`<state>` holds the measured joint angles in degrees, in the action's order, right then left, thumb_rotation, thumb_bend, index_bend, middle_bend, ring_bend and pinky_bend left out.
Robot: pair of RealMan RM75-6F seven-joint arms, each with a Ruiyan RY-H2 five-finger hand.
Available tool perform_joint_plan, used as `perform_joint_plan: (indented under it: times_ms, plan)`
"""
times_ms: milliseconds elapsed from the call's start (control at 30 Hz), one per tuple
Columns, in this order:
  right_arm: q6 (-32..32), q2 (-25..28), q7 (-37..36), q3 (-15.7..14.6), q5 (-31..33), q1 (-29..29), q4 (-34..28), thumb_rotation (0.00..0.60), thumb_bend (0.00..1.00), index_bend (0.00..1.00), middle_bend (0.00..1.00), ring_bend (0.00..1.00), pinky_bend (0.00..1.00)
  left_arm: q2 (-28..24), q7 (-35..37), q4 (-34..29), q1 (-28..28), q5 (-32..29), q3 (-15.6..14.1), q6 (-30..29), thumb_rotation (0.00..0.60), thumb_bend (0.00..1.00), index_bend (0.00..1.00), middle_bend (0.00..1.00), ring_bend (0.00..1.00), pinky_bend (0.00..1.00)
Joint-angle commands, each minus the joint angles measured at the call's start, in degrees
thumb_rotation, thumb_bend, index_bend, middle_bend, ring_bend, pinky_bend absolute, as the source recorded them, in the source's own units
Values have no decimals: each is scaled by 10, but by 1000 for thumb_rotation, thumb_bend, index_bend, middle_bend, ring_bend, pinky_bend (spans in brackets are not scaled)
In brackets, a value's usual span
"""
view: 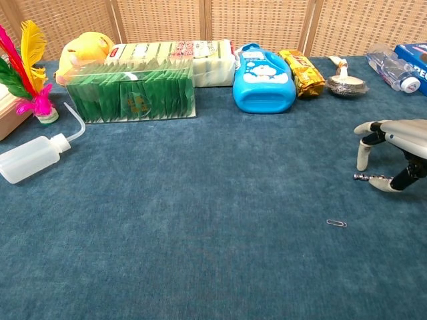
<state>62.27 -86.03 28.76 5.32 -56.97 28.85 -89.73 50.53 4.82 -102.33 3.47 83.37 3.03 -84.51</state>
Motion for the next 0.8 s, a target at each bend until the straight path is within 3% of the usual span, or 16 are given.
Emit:
perform_joint_plan:
  times_ms: [33, 333, 467, 633, 800]
  plan:
    - [0, 0, -5, -2, -3, -2, 1, 600, 392, 438, 0, 0, 0, 0, 0, 0, 0, 0, 0, 0, 600, 409, 0, 0, 0, 0]
    - [3, -5, -9, -5, -12, -5, 11, 600, 393, 436, 0, 0, 0, 0, -1, -2, 0, 2, -2, 1, 600, 409, 0, 0, 0, 0]
    - [7, -9, -16, -6, -20, -6, 16, 600, 393, 528, 0, 0, 0, 0, -1, -2, 0, 2, -2, 1, 600, 409, 0, 0, 0, 0]
    - [10, -12, -22, -9, -29, -10, 22, 600, 394, 532, 0, 0, 0, 0, -1, -2, 1, 2, -2, 2, 600, 410, 0, 0, 0, 0]
    - [15, -16, -29, -10, -42, -13, 30, 600, 395, 462, 0, 0, 0, 0, -1, -3, 1, 3, -3, 2, 600, 409, 0, 0, 0, 0]
